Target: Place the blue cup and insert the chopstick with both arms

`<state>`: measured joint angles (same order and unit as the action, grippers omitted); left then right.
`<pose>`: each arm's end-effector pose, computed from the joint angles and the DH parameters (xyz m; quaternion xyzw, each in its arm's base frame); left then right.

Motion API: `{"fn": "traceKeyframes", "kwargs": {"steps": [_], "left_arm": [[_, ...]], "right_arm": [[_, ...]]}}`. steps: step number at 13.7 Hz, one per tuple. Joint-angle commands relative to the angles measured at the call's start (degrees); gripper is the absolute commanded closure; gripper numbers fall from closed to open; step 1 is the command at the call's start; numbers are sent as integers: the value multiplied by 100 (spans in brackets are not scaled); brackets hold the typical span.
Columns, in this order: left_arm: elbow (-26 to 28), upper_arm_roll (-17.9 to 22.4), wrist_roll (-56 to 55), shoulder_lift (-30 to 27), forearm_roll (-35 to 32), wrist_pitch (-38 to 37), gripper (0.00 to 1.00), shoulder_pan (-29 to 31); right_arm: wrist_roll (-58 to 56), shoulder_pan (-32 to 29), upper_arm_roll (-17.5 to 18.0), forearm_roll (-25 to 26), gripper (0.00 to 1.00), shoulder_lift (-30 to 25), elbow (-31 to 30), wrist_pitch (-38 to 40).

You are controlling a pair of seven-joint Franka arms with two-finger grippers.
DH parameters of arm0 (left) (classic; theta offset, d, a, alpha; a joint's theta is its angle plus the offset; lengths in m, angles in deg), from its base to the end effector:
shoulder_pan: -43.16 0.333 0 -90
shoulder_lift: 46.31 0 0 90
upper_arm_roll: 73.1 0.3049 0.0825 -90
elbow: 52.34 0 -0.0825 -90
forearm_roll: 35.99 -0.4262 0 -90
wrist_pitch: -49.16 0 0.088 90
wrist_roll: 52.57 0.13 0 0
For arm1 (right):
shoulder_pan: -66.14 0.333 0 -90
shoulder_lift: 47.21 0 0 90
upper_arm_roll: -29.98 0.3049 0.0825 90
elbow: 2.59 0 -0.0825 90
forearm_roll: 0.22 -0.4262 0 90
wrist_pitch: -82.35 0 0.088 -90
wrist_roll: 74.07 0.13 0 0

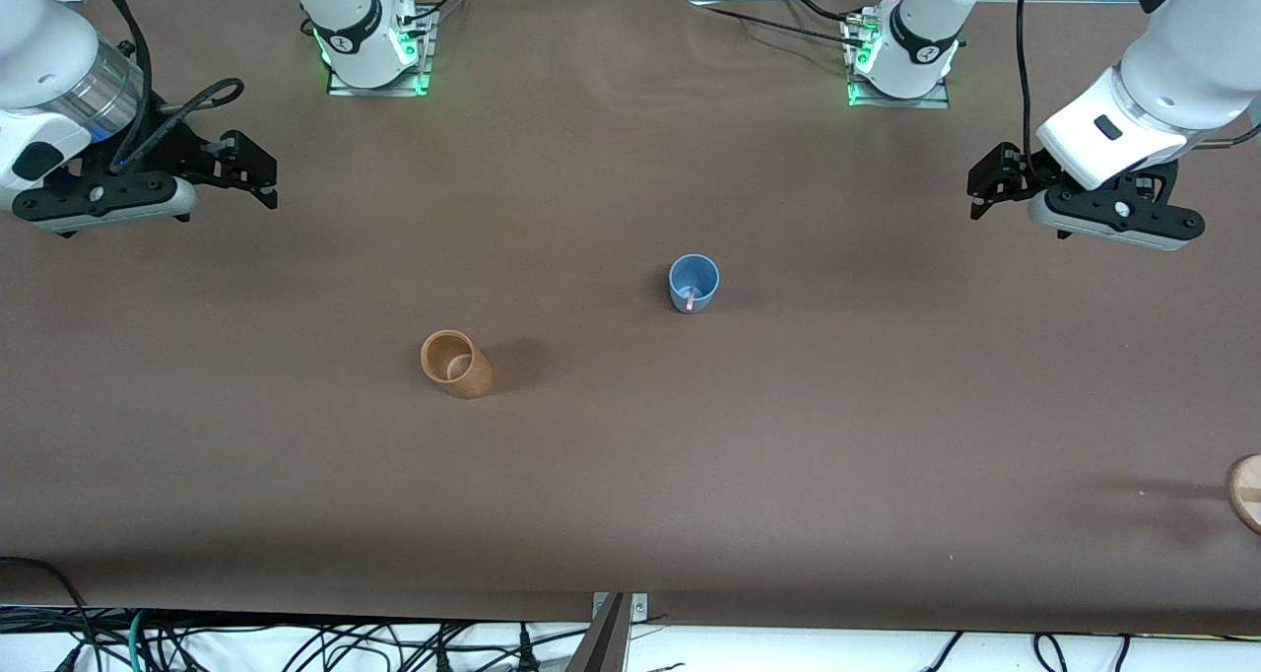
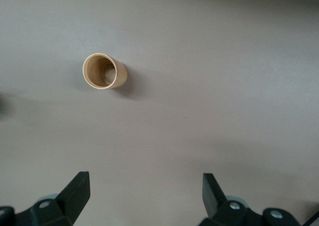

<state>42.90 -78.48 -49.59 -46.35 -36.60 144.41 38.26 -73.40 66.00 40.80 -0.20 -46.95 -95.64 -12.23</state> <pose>0.5929 -0.1062 0.5516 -0.9932 0.1159 -0.0008 0.0053 0.5945 0.1119 0.5673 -0.9961 -0.0872 -0.0110 0.0014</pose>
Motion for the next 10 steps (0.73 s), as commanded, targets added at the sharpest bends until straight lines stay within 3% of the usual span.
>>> {"fn": "traceKeyframes", "kwargs": {"steps": [1, 10], "left_arm": [[-251, -24, 18, 127, 88, -165, 0, -2], [-251, -15, 53, 136, 79, -174, 0, 24]], "right_arm": [[-128, -118, 61, -107, 0, -219, -170, 53], [-119, -127, 61, -107, 0, -289, -249, 53]]}}
